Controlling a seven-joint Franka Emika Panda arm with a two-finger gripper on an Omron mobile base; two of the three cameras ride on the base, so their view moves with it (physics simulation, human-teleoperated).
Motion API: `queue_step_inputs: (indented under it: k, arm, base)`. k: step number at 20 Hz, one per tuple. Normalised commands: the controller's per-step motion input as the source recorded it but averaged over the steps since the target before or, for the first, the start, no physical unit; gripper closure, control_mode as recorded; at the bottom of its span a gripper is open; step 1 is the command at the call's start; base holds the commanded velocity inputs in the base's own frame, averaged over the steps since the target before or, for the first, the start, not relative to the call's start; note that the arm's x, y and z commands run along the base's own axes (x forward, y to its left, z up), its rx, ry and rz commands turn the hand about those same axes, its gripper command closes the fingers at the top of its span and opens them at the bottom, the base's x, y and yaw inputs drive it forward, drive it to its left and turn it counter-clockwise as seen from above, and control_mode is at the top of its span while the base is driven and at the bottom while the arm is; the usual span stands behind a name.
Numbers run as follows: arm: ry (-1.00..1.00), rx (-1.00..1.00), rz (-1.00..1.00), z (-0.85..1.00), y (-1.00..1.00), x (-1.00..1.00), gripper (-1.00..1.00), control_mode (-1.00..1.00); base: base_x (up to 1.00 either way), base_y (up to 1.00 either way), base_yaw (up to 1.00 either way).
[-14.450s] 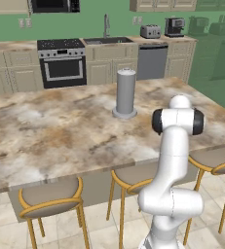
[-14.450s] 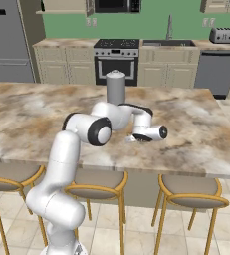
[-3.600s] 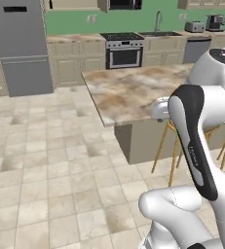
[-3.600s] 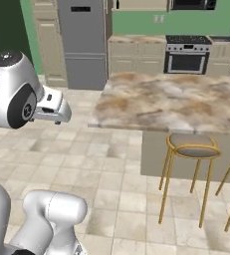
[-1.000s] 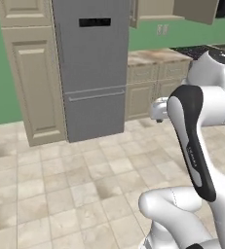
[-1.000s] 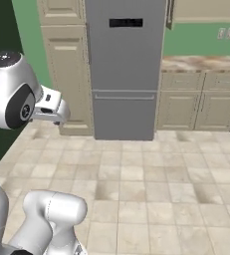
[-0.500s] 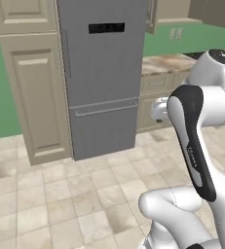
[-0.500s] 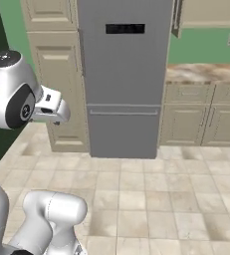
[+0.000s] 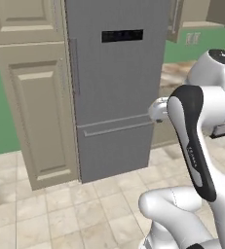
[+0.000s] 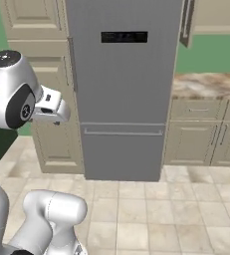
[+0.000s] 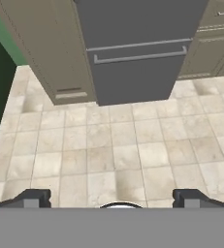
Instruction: Get the candle and the beer from the cabinet and move them to the dining counter.
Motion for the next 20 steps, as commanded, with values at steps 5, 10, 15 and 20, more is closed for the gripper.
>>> queue_step_inputs:
  k: [5,10,15,20]
  arm:
    - [0.0,0.0,0.0,0.0,0.0,0.0,-1.0,1.0]
    - [0.0,0.0,0.0,0.0,0.0,0.0,-1.0,1.0]
    - [0.0,0.0,0.0,0.0,0.0,0.0,-1.0,1.0]
    - [0.0,0.0,0.0,0.0,0.0,0.0,-1.0,1.0]
  base:
    - [1.0,0.0,0.0]
    - [1.0,0.0,0.0]
    - [0.91,-0.01,0.01]
    - [0.18,-0.85,0.0]
